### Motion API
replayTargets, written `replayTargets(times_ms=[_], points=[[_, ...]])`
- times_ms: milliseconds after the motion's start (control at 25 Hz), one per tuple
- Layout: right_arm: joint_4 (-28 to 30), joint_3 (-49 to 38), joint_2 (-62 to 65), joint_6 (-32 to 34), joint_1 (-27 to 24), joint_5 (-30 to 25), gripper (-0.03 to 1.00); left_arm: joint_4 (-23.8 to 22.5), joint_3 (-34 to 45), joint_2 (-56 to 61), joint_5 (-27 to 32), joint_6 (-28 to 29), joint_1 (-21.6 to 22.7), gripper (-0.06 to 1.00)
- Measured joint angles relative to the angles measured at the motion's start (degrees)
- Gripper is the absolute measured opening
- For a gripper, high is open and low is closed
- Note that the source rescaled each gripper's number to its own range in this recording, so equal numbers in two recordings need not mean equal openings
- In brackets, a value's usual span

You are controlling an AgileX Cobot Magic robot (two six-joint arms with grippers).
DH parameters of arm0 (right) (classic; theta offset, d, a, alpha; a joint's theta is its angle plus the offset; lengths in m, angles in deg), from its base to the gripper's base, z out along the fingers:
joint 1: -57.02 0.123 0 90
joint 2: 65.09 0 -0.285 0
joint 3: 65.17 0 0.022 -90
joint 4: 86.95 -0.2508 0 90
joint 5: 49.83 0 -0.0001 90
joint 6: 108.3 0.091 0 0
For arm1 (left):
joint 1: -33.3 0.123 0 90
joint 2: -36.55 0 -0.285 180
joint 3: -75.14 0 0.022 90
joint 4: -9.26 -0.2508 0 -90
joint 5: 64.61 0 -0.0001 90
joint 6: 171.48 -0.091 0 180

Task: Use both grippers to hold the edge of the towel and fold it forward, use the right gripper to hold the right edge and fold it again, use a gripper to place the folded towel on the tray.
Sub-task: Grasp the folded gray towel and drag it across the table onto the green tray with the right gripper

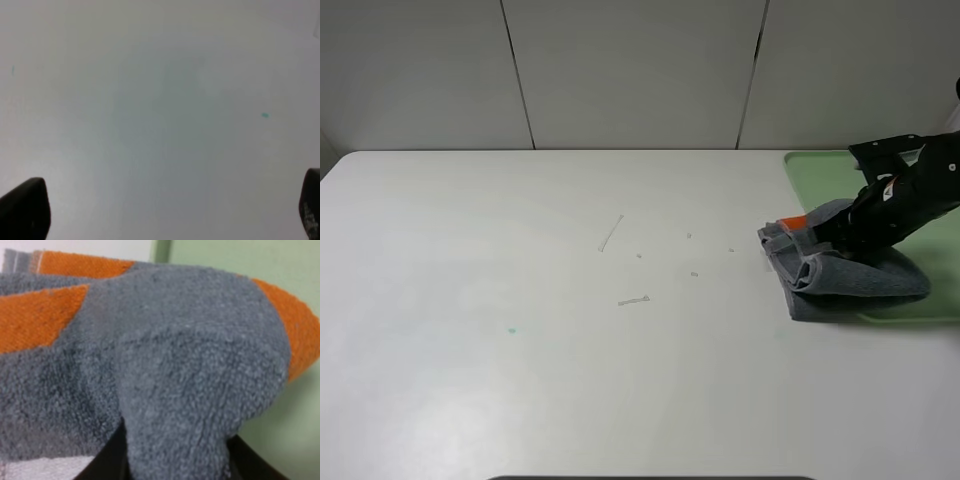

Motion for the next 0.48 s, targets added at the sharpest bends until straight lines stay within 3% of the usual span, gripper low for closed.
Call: replayTargets(times_ms=[480], points=[[3.9, 2.1, 5.0, -0.2, -1.5, -2.6, 0.31, 0.0, 0.0, 0.0, 0.0, 0.0, 0.0, 1.00]])
